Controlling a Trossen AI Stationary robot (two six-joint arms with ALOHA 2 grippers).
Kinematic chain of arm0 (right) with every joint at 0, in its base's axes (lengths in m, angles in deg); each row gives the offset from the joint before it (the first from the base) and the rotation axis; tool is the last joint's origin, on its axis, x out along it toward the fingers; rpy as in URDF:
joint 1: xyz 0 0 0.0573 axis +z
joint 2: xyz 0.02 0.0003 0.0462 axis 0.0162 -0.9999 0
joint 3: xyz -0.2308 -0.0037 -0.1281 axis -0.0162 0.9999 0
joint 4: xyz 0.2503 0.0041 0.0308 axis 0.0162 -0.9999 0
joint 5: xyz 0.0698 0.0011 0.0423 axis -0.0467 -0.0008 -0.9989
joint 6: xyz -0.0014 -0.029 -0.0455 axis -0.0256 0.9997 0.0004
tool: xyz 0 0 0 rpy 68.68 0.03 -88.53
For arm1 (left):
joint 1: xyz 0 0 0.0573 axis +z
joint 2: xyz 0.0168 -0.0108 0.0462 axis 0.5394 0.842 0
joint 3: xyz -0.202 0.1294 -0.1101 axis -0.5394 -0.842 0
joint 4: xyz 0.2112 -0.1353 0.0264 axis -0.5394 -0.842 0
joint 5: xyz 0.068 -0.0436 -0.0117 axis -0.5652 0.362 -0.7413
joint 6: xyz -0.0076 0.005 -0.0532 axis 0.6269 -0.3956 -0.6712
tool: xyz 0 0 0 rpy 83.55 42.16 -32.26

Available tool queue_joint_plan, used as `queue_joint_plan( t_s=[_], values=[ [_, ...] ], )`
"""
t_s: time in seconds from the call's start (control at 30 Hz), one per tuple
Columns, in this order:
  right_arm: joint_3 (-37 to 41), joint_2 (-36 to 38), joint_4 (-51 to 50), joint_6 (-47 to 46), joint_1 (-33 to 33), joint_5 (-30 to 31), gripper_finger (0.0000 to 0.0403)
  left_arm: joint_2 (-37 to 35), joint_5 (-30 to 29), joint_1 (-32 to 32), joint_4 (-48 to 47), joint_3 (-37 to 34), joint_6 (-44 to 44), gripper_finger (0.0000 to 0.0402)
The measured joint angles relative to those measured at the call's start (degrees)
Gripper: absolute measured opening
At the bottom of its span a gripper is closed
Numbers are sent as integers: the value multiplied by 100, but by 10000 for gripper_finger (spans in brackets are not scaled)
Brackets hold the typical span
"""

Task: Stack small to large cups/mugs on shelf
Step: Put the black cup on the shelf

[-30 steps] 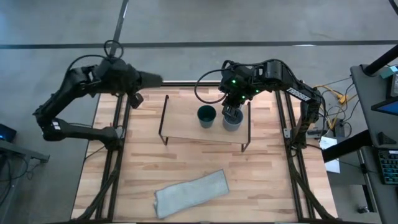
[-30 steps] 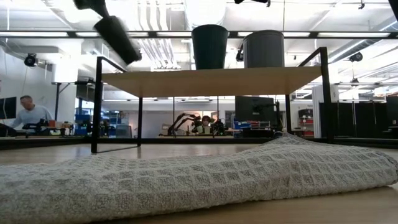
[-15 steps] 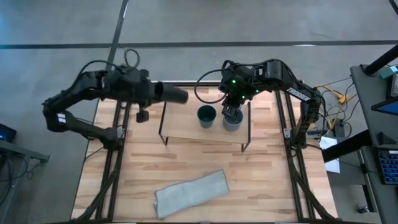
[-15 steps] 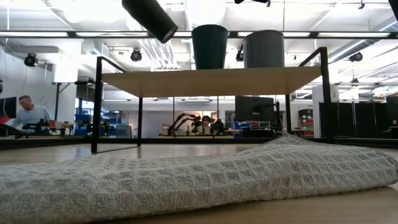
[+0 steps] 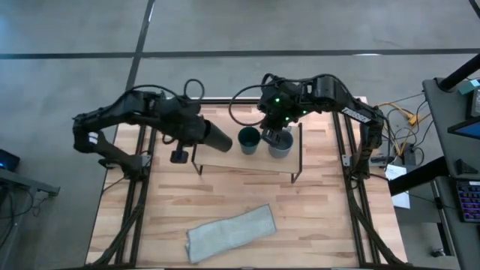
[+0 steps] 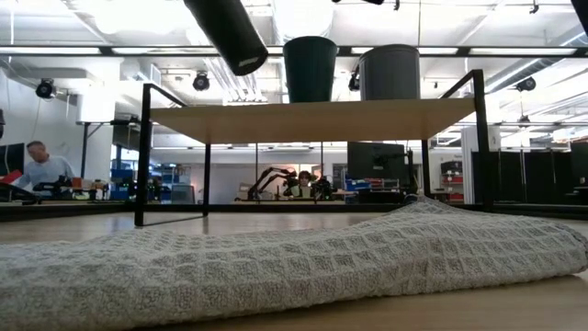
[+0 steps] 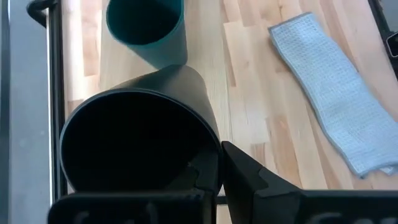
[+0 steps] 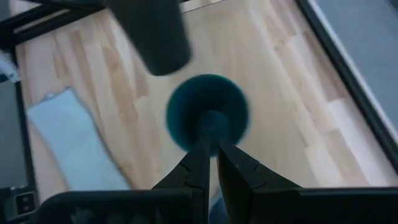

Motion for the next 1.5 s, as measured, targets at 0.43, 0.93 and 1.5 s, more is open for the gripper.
queue_joint_plan(
  t_s=[0.43,0.93,1.5],
  values=[
    [47,-273,1427,269,482,-91,22,934,-483,6,-941,474,-23,0],
    [946,-273,2532,2,488,-89,22,1054,-483,4,-775,484,-20,0],
    [2067,-284,3786,-6,324,326,22,1057,-483,0,-664,458,-20,0]
  ],
)
